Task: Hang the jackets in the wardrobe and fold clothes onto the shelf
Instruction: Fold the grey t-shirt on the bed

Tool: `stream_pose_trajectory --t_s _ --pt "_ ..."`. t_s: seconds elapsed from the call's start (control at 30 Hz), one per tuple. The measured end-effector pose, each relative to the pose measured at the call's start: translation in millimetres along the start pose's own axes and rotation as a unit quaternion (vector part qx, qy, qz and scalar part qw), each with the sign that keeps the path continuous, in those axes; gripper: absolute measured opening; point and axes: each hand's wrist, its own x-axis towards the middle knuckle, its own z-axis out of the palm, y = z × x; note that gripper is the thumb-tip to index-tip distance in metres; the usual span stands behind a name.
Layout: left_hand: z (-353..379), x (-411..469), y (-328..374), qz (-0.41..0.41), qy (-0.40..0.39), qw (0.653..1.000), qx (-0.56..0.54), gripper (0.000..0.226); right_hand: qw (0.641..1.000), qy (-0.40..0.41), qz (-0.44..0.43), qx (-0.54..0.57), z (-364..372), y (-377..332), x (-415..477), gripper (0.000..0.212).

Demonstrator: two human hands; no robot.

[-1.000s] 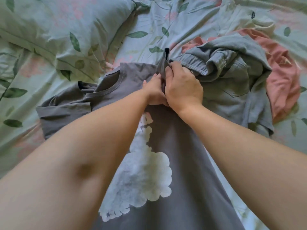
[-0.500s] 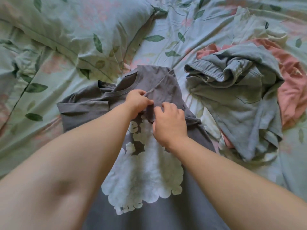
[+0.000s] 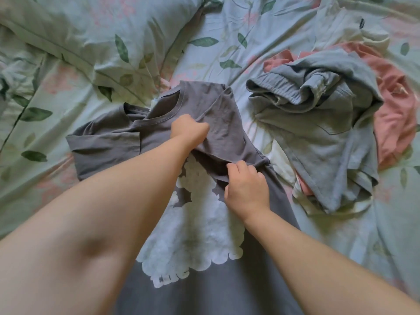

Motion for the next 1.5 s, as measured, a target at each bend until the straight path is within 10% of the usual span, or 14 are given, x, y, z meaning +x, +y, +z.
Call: stream_pose_trajectory --t_s 0.3,0.47,0.67,1.2,1.5 --pt "17 16 70 0.130 0.044 0.982 0.132 0.072 0.934 0.021 0.147 0.324 -2 6 -36 0.008" --pt "17 35 88 0.113 -0.007 0.986 0.125 0.058 0.693 0.057 0.519 0.497 -18 27 22 0.055" --pt "27 50 100 0.093 -0.029 0.995 0.014 0.030 0.457 -0.112 0.582 0.663 -14 58 56 0.055" --pt "50 71 97 0.025 0.044 0.994 -0.094 0.036 0.396 0.022 0.579 0.713 7 57 30 0.015" --pt "20 29 43 0.133 0.087 0.981 0.110 0.036 0.522 -0.034 0.552 0.649 7 47 29 0.027"
